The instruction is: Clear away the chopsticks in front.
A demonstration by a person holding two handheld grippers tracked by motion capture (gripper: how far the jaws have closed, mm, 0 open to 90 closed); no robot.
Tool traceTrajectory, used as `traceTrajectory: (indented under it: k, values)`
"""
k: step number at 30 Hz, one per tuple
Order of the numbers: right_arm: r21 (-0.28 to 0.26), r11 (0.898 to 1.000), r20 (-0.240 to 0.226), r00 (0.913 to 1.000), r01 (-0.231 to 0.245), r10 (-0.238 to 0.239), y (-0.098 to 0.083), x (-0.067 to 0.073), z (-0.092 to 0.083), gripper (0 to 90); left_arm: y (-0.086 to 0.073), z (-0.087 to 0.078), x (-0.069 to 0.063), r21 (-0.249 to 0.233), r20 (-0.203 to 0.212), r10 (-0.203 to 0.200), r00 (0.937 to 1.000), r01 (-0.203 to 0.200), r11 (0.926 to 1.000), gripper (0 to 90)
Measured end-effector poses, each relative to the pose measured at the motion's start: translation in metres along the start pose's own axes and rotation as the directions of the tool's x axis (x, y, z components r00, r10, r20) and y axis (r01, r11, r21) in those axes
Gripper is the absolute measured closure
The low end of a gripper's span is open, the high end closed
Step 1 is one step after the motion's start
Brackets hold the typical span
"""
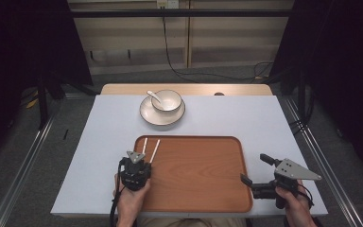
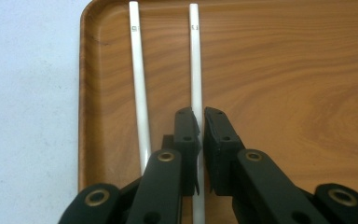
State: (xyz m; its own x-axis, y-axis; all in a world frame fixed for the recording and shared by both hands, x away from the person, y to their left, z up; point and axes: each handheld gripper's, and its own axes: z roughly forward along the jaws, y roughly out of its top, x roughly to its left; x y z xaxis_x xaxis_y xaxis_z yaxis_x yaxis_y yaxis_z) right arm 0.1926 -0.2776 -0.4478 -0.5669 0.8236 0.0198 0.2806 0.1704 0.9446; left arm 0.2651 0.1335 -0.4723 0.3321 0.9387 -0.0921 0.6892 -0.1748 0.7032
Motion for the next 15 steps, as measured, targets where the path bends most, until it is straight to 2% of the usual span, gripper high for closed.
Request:
traceTrajectory:
  k: [1, 2, 4, 5, 6, 8, 9, 10, 11, 12, 14, 15]
  values:
    - [0.0, 1.0, 0.001, 1.0, 0.0, 0.0, 0.0, 0.0, 0.0, 0.6, 0.0, 0.0, 0.001, -0.001, 0.018, 0.003, 0.9998, -0.003, 1.0, 83.2]
    - [0.0, 1.0, 0.002, 1.0, 0.0, 0.0, 0.0, 0.0, 0.0, 0.6, 0.0, -0.001, 0.002, 0.001, 0.027, 0.007, 0.9996, -0.007, 1.0, 79.7]
    - [-0.002, 1.0, 0.004, 1.0, 0.001, -0.001, 0.0, 0.0, 0.0, 0.6, 0.0, -0.001, 0.002, 0.002, 0.037, 0.016, 0.9992, -0.017, 0.9999, 78.6]
    - [-0.002, 1.0, 0.003, 1.0, -0.001, 0.001, 0.0, 0.0, 0.0, 0.6, 0.001, -0.001, 0.004, 0.004, 0.058, 0.025, 0.998, -0.026, 0.9997, 77.1]
    - [-0.004, 1.0, 0.001, 1.0, -0.004, 0.004, 0.0, 0.0, -0.001, 0.6, 0.001, -0.001, 0.005, 0.0, 0.062, 0.028, 0.9977, -0.028, 0.9996, 72.6]
    - [-0.003, 1.0, 0.0, 1.0, -0.006, 0.006, 0.0, -0.001, -0.001, 0.6, 0.003, -0.003, 0.007, -0.023, 0.072, 0.041, 0.9966, -0.039, 0.999, 71.6]
    - [-0.004, 1.0, 0.0, 1.0, -0.006, 0.006, 0.0, -0.001, -0.001, 0.6, 0.004, -0.003, 0.007, -0.038, 0.08, 0.033, 0.9962, -0.03, 0.9988, 69.0]
    - [-0.005, 1.0, 0.0, 1.0, -0.01, 0.01, 0.0, -0.001, -0.001, 0.6, 0.006, -0.005, 0.009, -0.042, 0.083, 0.051, 0.9953, -0.048, 0.998, 65.9]
    - [-0.004, 1.0, -0.001, 0.9999, -0.01, 0.01, 0.0, -0.001, -0.001, 0.6, 0.008, -0.005, 0.009, -0.054, 0.085, 0.05, 0.9951, -0.046, 0.9975, 65.6]
    - [-0.004, 1.0, 0.0, 1.0, -0.007, 0.007, 0.0, -0.001, -0.001, 0.6, 0.011, -0.005, 0.012, -0.076, 0.098, 0.06, 0.9934, -0.052, 0.9957, 65.5]
    - [-0.003, 1.0, -0.001, 1.0, -0.009, 0.009, 0.0, -0.001, -0.001, 0.6, 0.017, -0.003, 0.017, -0.093, 0.131, 0.061, 0.9895, -0.049, 0.9945, 64.9]
    - [-0.003, 1.0, -0.001, 1.0, -0.007, 0.007, 0.0, -0.001, -0.001, 0.6, 0.02, -0.002, 0.017, -0.101, 0.143, 0.075, 0.9868, -0.061, 0.993, 64.6]
